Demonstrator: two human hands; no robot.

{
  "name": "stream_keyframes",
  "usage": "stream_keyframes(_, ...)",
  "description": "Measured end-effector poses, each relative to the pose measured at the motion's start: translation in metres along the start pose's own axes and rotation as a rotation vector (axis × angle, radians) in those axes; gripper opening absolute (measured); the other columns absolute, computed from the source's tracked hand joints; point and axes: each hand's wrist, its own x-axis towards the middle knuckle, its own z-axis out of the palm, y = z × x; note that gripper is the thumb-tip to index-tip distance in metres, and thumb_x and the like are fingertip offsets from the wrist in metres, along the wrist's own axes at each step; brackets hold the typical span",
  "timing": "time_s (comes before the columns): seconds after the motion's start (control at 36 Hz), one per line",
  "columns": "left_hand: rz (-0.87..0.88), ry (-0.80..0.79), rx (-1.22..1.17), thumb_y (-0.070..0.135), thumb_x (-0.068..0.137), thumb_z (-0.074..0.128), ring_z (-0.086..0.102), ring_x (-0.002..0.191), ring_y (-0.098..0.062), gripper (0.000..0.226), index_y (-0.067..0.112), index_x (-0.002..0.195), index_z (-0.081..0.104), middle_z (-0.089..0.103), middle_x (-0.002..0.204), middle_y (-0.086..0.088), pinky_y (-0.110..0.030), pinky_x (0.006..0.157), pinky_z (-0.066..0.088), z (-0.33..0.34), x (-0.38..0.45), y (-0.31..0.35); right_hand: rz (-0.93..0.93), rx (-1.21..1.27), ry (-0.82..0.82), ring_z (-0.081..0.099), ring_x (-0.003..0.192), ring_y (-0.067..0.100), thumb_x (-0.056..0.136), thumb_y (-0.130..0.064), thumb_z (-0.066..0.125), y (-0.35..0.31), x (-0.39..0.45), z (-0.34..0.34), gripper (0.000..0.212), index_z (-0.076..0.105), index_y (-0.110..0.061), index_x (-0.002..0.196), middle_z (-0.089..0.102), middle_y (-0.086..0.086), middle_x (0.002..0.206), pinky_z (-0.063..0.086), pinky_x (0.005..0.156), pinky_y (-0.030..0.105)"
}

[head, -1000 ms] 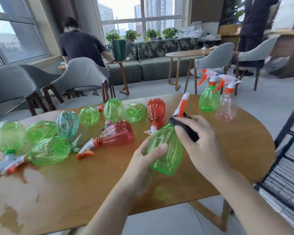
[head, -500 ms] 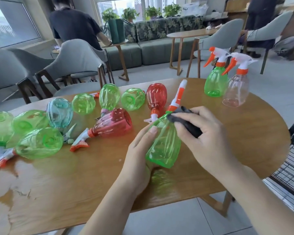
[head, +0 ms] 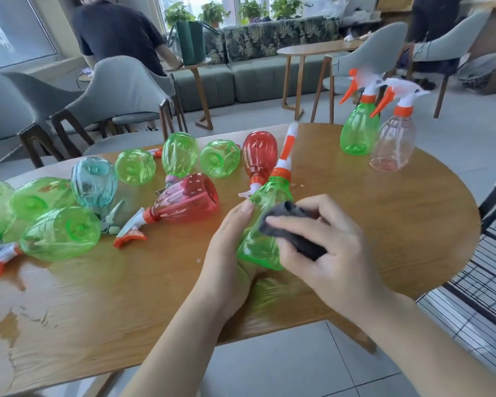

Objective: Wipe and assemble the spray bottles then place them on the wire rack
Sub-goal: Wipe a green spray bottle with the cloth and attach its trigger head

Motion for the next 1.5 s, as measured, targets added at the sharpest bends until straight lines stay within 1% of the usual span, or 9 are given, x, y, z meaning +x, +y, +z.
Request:
stream_keyframes(0.17,-0.132,-0.108,-0.129,0.057,0.098,0.052,0.069,0.086,-0.026,0.055,0.008,0.112,0.072,0.069,0.097,-0.012,-0.033,0.078,0.057,-0.003,-0.004,0.001,-0.292,-0.189,-0.108,0.057,0.083,0.026,0.090,-0.013,0.070,-0.005,-0.015,0.009,0.020,0.082,-0.014,0.106,0.066,0.013,0.096,0.050,0.080,0.030)
stream_keyframes(0.31,-0.125,-0.110,-0.119,0.054,0.098,0.051,0.069,0.096,-0.029,0.056,0.006,0.120,0.069,0.068,0.105,-0.017,-0.036,0.085,0.058,-0.003,-0.002,0.004,-0.328,-0.206,-0.044,0.058,0.085,0.027,0.095,-0.015,0.067,0.000,-0.012,0.007,0.021,0.082,-0.014,0.110,0.061,0.009,0.104,0.053,0.079,0.034)
stream_keyframes(0.44,-0.048,-0.153,-0.070,0.039,0.105,0.044,0.069,0.111,-0.031,0.047,0.004,0.127,0.068,0.070,0.121,-0.019,-0.039,0.090,0.059,0.000,-0.002,0.001,-0.171,-0.139,0.038,0.058,0.085,0.020,0.097,-0.017,0.064,0.003,0.003,0.000,0.022,0.080,-0.012,0.113,0.059,0.009,0.109,0.048,0.084,0.022)
stream_keyframes(0.64,-0.026,-0.156,0.000,0.047,0.096,0.055,0.070,0.094,-0.024,0.051,0.015,0.134,0.067,0.070,0.114,-0.011,-0.041,0.077,0.056,-0.001,-0.002,-0.001,0.196,0.033,0.094,0.059,0.102,0.005,0.101,-0.017,0.062,0.015,0.015,-0.011,0.027,0.072,-0.014,0.126,0.058,0.003,0.111,0.042,0.085,0.011)
stream_keyframes(0.81,-0.018,-0.102,-0.041,0.052,0.084,0.079,0.063,0.110,-0.034,0.084,0.007,0.149,0.049,0.059,0.132,-0.022,-0.046,0.085,0.054,-0.003,-0.001,-0.002,0.056,0.021,0.070,0.061,0.098,0.012,0.098,-0.014,0.064,0.005,0.003,-0.004,0.026,0.075,-0.007,0.119,0.060,0.011,0.112,0.046,0.087,0.016)
stream_keyframes(1.06,-0.047,-0.069,0.002,0.048,0.090,0.069,0.060,0.109,-0.038,0.068,0.012,0.145,0.055,0.060,0.135,-0.026,-0.050,0.087,0.048,-0.004,0.000,-0.003,0.184,0.029,0.054,0.060,0.102,0.014,0.101,-0.021,0.062,0.010,0.009,-0.008,0.027,0.075,-0.013,0.124,0.057,0.003,0.115,0.045,0.088,0.016)
stream_keyframes(1.17,-0.048,-0.052,-0.039,0.048,0.099,0.060,0.057,0.123,-0.042,0.070,0.000,0.147,0.046,0.049,0.146,-0.036,-0.051,0.095,0.051,-0.004,0.000,-0.003,0.016,-0.021,0.018,0.062,0.097,0.024,0.097,-0.017,0.067,-0.002,-0.002,0.001,0.024,0.078,-0.010,0.117,0.060,0.010,0.113,0.050,0.089,0.028)
stream_keyframes(1.33,-0.138,-0.157,-0.220,0.055,0.102,0.042,0.074,0.091,-0.027,0.060,0.004,0.109,0.073,0.072,0.098,-0.015,-0.033,0.076,0.061,-0.001,-0.006,0.002,-0.276,-0.160,-0.021,0.056,0.091,0.027,0.095,-0.016,0.068,-0.005,-0.009,0.008,0.021,0.081,-0.014,0.111,0.061,0.008,0.108,0.052,0.085,0.037)
stream_keyframes(1.5,-0.155,-0.162,-0.244,0.051,0.102,0.047,0.070,0.109,-0.029,0.054,0.008,0.117,0.076,0.071,0.118,-0.017,-0.041,0.091,0.059,-0.005,-0.001,0.003,-0.254,-0.168,0.036,0.056,0.092,0.028,0.097,-0.017,0.068,0.000,-0.003,0.003,0.021,0.079,-0.014,0.115,0.065,0.013,0.105,0.050,0.091,0.034)
